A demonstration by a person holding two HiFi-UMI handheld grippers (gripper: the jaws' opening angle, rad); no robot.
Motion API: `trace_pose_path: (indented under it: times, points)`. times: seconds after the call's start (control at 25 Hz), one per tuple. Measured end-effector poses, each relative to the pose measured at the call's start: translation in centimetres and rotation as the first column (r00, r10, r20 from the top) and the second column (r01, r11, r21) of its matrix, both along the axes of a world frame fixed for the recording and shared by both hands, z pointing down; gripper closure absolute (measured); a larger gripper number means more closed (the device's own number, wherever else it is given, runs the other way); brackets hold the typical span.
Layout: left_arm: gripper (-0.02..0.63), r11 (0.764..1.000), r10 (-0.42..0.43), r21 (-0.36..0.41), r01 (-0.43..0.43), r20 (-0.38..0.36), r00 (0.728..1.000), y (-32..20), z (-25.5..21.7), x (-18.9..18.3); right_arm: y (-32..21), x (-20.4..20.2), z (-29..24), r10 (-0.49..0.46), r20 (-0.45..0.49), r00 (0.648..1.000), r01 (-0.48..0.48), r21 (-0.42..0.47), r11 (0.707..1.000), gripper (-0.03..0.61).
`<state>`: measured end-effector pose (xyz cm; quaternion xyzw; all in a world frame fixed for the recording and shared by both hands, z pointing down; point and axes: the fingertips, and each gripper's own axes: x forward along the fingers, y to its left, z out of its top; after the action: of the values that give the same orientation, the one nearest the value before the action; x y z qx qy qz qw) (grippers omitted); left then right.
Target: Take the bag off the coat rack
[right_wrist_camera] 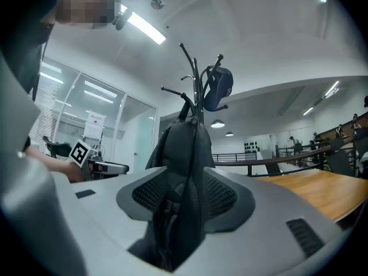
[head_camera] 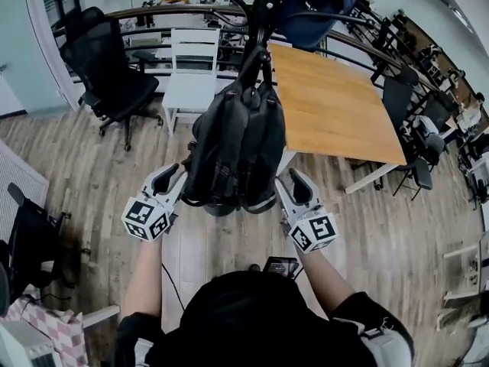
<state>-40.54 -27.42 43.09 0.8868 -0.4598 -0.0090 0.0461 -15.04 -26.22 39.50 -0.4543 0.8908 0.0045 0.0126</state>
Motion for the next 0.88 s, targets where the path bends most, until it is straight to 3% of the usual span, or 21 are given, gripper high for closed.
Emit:
trace_pose_path:
  times: [0.32,0.52,0.68,0.88]
  points:
    - [0.419,0.997,0.046,-0.059,-0.042,0.079,0.996,-4.7,1.7,1.5,-4.6,0.0,3.8,0.037,-0.023,0.999,-0.039,-0.109,0.993,0.354]
    - [0.403,0.997,0.051,-0.067,-0.046,0.072,0.996,-6.1,2.2,1.9,-6.1,-0.5,5.5,-0.002,-0.05,0.999,-0.006,-0.158,0.987,0.35]
    - [0.403,0.997,0.055,-0.059,-0.054,0.015,0.998,-5.4,1.7,1.7,-6.9,-0.7,7.1,-0.008,-0.061,0.998,-0.006,-0.221,0.975,0.35]
    - [0.394,0.991,0.113,-0.085,-0.107,0.066,0.991,-6.3,2.6,3.7,-7.5,-0.7,7.5,0.002,-0.047,0.999,-0.011,-0.21,0.978,0.35]
